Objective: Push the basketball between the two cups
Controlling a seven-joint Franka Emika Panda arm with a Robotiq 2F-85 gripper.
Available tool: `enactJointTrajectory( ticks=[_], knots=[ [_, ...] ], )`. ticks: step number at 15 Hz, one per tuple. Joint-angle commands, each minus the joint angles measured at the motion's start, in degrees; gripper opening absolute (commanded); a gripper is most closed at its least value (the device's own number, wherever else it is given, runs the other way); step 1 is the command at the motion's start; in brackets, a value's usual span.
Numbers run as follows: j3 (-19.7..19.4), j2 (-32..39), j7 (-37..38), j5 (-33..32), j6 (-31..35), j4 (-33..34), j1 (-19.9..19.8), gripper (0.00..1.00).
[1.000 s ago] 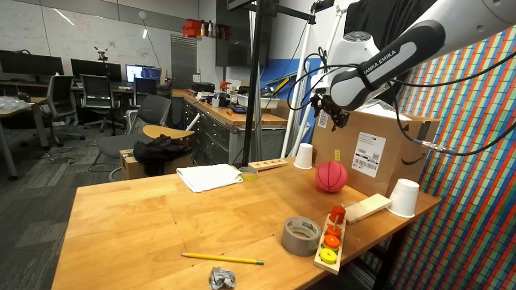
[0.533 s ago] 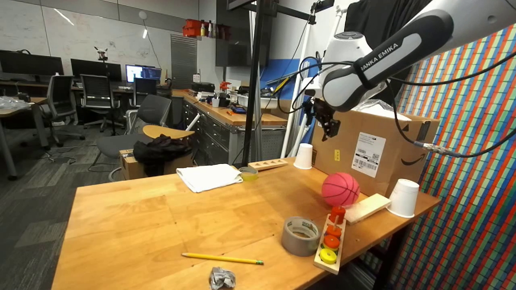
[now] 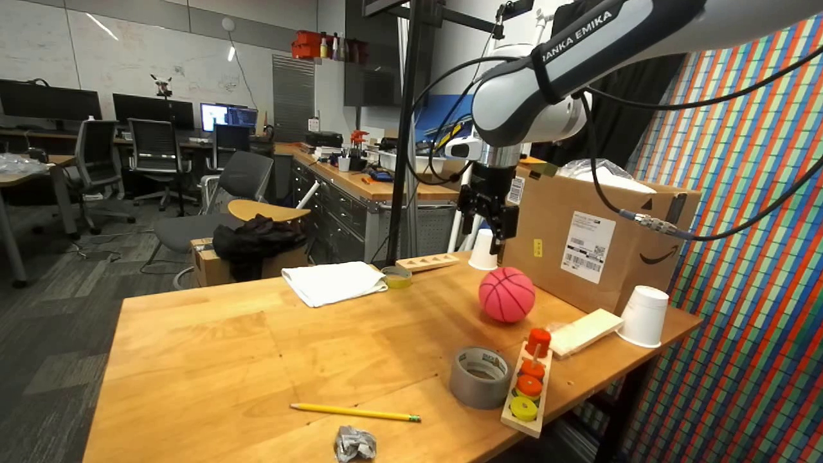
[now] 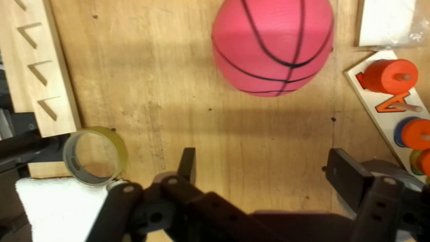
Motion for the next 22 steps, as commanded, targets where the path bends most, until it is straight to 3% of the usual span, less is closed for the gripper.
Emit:
enactJointTrajectory(
  ticks=[1, 2, 6, 10, 22],
  knots=[
    [0.0, 0.3, -2.2, 4.1, -7.0, 2.7, 0.1, 1.0],
    [0.1, 0.4, -2.6, 4.6, -8.1, 3.0, 0.1, 1.0],
    [0.2, 0.0, -17.3, 13.4, -4.8, 1.4, -0.4, 1.0],
    [0.0, 2.2, -25.4, 15.8, -2.6, 1.9, -0.5, 1.0],
    [-2.3, 9.7, -16.6, 8.9, 2.8, 0.5, -3.2, 1.0]
  ],
)
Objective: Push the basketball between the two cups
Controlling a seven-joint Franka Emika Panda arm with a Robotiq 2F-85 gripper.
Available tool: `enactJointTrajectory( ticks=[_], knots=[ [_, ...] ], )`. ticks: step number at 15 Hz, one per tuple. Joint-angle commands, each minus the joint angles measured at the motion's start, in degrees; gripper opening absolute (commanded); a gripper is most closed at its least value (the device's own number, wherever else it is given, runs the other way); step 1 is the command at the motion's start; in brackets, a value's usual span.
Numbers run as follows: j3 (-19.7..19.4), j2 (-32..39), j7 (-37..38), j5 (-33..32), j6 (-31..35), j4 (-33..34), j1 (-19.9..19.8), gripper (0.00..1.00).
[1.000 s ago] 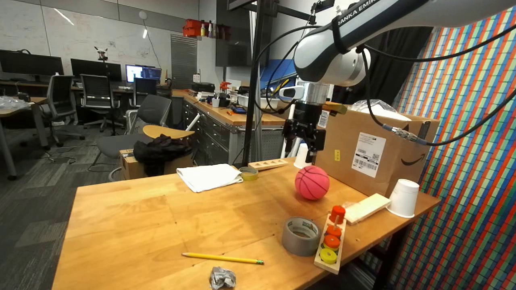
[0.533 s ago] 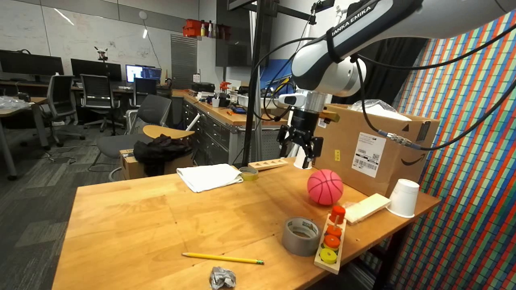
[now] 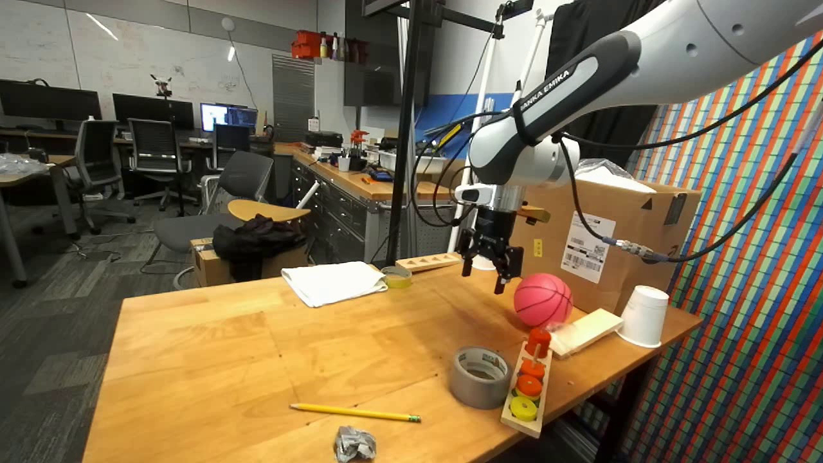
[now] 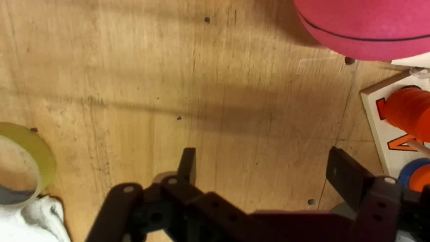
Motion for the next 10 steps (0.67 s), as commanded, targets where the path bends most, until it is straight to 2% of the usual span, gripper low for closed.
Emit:
enactJointTrajectory(
  ticks=[1, 5, 10],
  knots=[
    [-0.3, 0.5, 4.1, -3.3, 1.0, -0.2, -0.4, 1.0],
    [-0.5, 1.3, 6.4, -6.5, 1.0, -0.5, -0.6, 1.0],
    [-0.5, 3.5, 5.0, -8.1, 2.3, 0.6, -1.7, 1.0]
  ],
)
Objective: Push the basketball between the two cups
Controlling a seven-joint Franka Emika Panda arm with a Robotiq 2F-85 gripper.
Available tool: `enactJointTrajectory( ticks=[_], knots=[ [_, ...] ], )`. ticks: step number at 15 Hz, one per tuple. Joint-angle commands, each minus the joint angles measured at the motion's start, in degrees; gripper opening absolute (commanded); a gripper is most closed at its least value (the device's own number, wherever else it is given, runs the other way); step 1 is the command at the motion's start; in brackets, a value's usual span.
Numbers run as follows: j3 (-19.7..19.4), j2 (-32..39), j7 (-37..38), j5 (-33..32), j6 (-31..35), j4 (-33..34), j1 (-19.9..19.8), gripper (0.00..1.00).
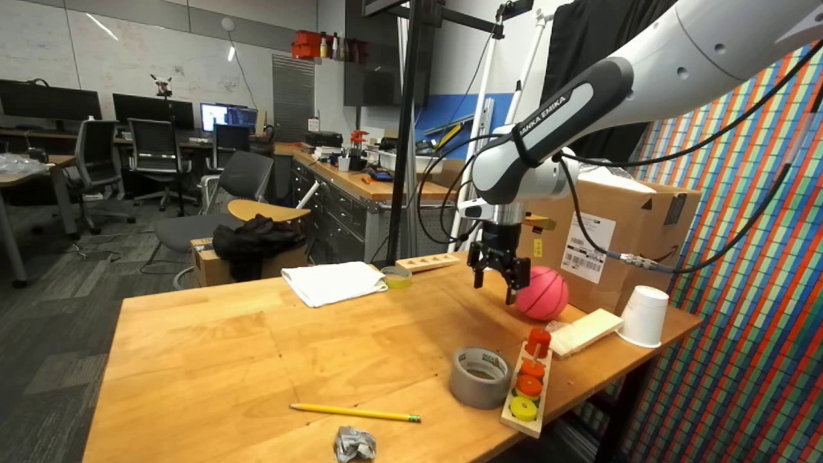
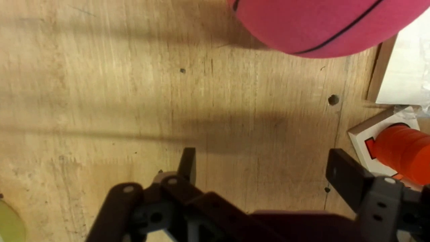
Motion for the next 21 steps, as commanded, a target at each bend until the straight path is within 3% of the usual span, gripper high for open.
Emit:
enactJointTrajectory(
  ticks=[1, 7, 15, 21],
  knots=[
    [-0.2, 1.6, -0.1, -2.5, 2.1, 0.9, -1.0, 1.0],
    [-2.9, 4.7, 1.6, -10.1, 7.0, 3.0, -2.6, 1.0],
    [-4.5, -3.0, 1.8, -18.4, 28.8, -3.3, -3.7, 1.0],
    [-5.2, -3.9, 3.2, -20.5, 33.0, -4.1, -3.4, 1.0]
  ],
)
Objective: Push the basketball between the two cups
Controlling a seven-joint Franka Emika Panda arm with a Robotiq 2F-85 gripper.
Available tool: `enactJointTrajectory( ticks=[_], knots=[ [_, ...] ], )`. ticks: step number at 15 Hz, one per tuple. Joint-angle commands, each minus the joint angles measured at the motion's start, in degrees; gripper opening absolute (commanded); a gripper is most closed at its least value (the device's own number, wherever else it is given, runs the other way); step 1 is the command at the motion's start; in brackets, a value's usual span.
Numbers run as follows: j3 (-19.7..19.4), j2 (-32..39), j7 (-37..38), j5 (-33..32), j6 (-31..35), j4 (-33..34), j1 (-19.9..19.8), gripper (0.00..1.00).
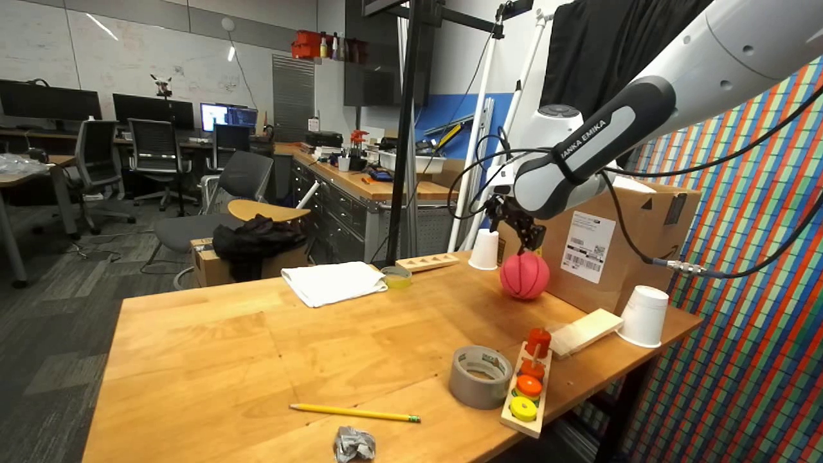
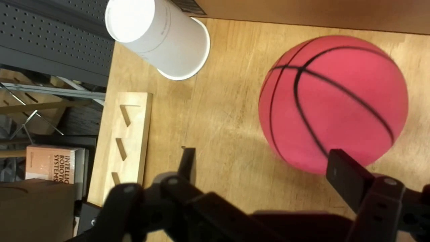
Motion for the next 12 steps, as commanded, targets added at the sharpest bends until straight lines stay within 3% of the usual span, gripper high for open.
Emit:
enactJointTrajectory(
  ticks=[1, 5, 8, 12],
  knots=[
    [-0.7, -2.0, 1.8, -2.1, 2.5, -1.9, 0.3, 1.0],
    [0.6, -2.3, 1.8, 0.8, 1.1, -2.3, 0.2, 1.0],
    [6.5, -5.0, -3.3, 13.2, -2.4, -3.5, -0.9, 1.0],
    [10.8, -8.0, -8.4, 25.0, -6.0, -2.6, 0.4, 1.0]
  ],
)
